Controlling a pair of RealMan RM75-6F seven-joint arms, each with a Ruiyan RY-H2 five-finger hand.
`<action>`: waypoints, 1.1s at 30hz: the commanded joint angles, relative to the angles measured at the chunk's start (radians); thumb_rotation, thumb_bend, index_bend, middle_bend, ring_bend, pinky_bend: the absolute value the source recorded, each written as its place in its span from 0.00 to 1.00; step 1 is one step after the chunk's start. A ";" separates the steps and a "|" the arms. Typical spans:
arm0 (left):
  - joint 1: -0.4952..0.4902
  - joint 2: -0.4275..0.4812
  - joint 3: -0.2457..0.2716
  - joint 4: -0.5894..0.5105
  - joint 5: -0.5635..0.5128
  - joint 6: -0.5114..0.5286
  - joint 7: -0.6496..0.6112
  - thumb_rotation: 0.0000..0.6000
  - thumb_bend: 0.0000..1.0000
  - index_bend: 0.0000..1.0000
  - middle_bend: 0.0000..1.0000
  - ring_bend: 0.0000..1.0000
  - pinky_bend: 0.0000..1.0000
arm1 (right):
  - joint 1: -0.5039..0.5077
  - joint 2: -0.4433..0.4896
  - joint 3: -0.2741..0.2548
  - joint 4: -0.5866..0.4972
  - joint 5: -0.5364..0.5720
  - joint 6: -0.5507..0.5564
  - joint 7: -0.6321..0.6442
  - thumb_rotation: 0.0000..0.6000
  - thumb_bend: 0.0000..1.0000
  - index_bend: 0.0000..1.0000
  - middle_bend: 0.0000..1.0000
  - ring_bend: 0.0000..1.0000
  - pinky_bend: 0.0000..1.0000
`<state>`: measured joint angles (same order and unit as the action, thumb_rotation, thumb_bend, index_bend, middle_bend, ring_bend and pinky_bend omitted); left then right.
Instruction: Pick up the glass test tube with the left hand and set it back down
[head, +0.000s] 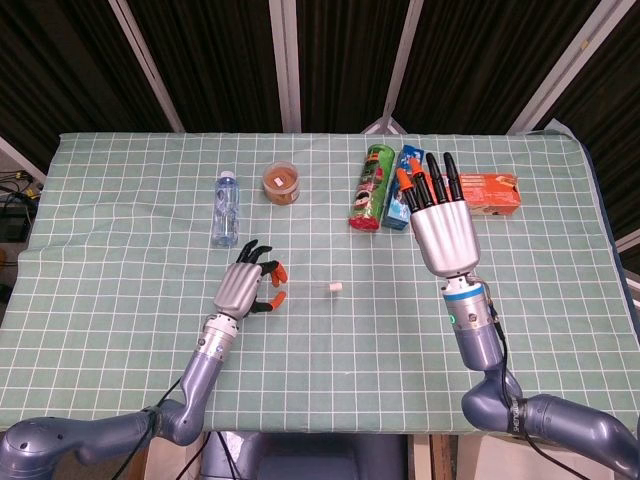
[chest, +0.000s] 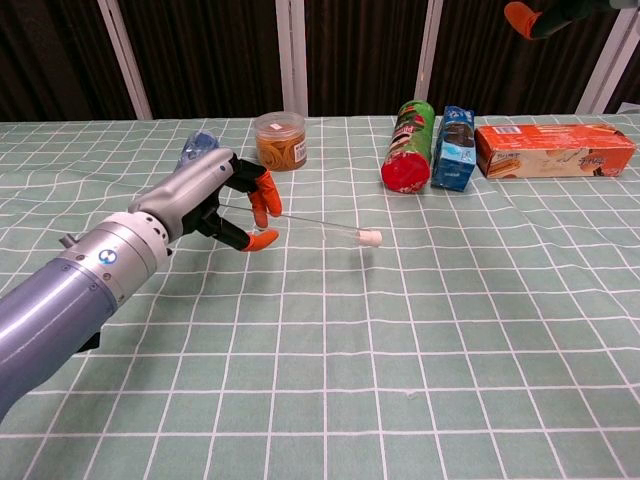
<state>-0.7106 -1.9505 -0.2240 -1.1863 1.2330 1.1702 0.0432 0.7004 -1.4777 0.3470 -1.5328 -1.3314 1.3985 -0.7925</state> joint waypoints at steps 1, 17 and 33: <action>0.004 -0.013 0.008 0.016 0.000 -0.008 0.005 1.00 0.61 0.61 0.57 0.16 0.05 | -0.003 0.007 0.000 -0.011 0.003 0.003 -0.006 1.00 0.46 0.17 0.16 0.07 0.08; 0.010 -0.066 0.023 0.076 0.040 -0.018 -0.015 1.00 0.60 0.58 0.54 0.16 0.02 | -0.016 0.025 -0.005 -0.014 0.017 0.007 0.011 1.00 0.46 0.17 0.16 0.06 0.08; 0.039 -0.008 0.014 0.027 0.005 -0.046 0.066 1.00 0.41 0.45 0.40 0.11 0.00 | -0.019 0.019 -0.018 -0.010 0.016 0.008 0.028 1.00 0.46 0.17 0.16 0.06 0.08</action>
<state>-0.6743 -1.9660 -0.2073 -1.1522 1.2449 1.1295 0.1019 0.6815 -1.4586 0.3293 -1.5428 -1.3154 1.4064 -0.7651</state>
